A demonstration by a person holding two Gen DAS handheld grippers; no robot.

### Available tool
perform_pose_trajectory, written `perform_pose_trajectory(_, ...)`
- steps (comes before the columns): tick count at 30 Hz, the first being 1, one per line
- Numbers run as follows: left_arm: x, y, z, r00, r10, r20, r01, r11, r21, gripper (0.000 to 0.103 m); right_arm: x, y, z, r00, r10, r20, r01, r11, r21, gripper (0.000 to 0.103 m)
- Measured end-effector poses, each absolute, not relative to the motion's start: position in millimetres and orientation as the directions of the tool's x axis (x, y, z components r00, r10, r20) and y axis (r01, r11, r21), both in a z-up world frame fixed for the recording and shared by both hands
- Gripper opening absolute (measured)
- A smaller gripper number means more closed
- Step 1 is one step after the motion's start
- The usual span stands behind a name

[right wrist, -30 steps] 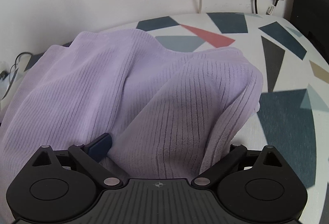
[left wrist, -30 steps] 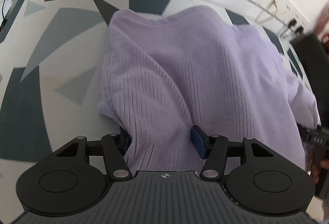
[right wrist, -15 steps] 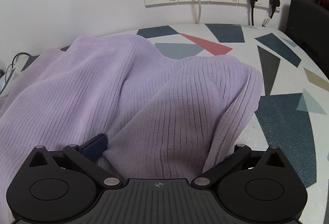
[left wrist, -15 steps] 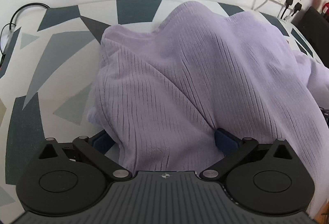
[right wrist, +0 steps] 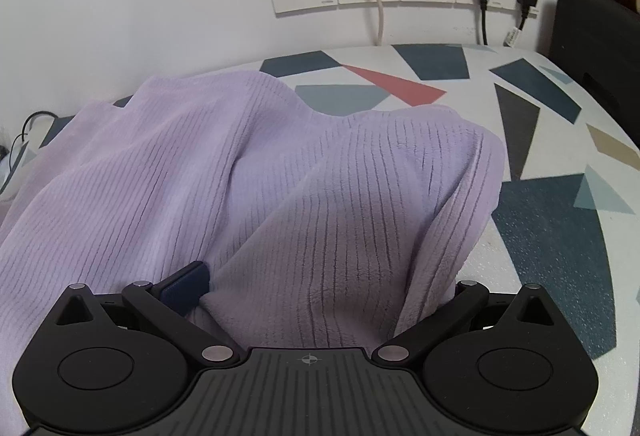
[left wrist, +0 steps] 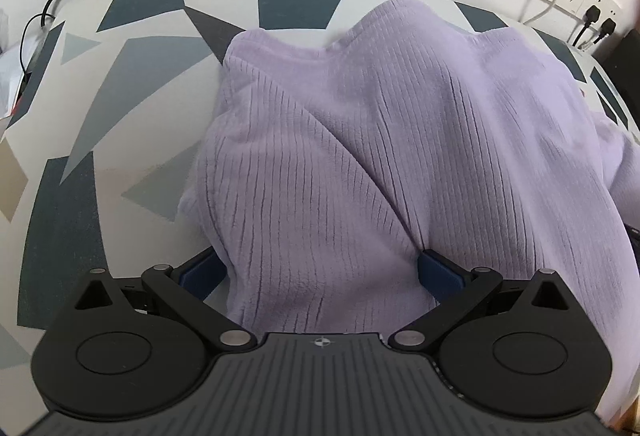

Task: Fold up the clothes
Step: 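Slide both grippers under the folded robe's edges from opposite sides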

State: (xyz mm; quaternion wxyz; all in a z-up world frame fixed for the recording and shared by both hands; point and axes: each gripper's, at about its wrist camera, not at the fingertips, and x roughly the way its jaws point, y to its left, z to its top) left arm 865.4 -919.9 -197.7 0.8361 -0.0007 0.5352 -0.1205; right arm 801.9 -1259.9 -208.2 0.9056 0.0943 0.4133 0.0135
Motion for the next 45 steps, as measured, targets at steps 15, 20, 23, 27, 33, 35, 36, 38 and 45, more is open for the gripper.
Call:
perform_pose_trajectory(15, 872.8, -922.2, -198.2, 0.377, -0.221, -0.899, 0.283, 0.952, -0.115, 0.103, 804.8, -1259.2, -208.6, 0.639, 0.102, -0.763, 0.05, 0.984, 0.173, 0.102)
perform_pose_trajectory(20, 877.1, -928.1, -196.6, 0.328, -0.212, -0.92, 0.272, 0.954, -0.123, 0.1, 806.6, -1261.3, -207.8, 0.629, 0.111, -0.769, 0.045, 0.983, 0.179, 0.102)
perform_pose_trajectory(23, 878.7, -929.3, -190.6, 0.297, -0.252, -0.921, 0.288, 0.943, -0.165, 0.08, 805.6, -1262.5, -207.9, 0.632, 0.116, -0.766, 0.044, 0.982, 0.184, 0.102)
perform_pose_trajectory(27, 878.0, -929.3, -186.8, 0.281, -0.294, -0.914, 0.298, 0.932, -0.208, 0.066, 806.1, -1260.8, -207.5, 0.632, 0.107, -0.768, 0.052, 0.982, 0.18, 0.102)
perform_pose_trajectory(33, 870.6, -932.9, -187.1, 0.325, -0.281, -0.903, 0.301, 0.936, -0.183, 0.067, 804.3, -1262.4, -207.8, 0.645, 0.106, -0.756, 0.065, 0.979, 0.192, 0.102)
perform_pose_trajectory(35, 870.2, -933.5, -187.2, 0.332, -0.278, -0.902, 0.303, 0.936, -0.177, 0.067, 803.8, -1264.1, -207.8, 0.651, 0.108, -0.752, 0.075, 0.976, 0.206, 0.102)
perform_pose_trajectory(36, 870.4, -933.4, -187.3, 0.333, -0.278, -0.901, 0.303, 0.937, -0.177, 0.067, 803.9, -1265.6, -207.4, 0.653, 0.111, -0.75, 0.084, 0.972, 0.218, 0.102)
perform_pose_trajectory(38, 871.3, -932.8, -187.6, 0.333, -0.278, -0.901, 0.294, 0.939, -0.181, 0.067, 804.0, -1268.2, -206.8, 0.658, 0.115, -0.745, 0.104, 0.965, 0.241, 0.102)
perform_pose_trajectory(45, 869.2, -934.9, -188.7, 0.358, -0.263, -0.896, 0.275, 0.947, -0.169, 0.068, 811.4, -1266.8, -207.6, 0.637, 0.093, -0.765, 0.093, 0.976, 0.196, 0.102)
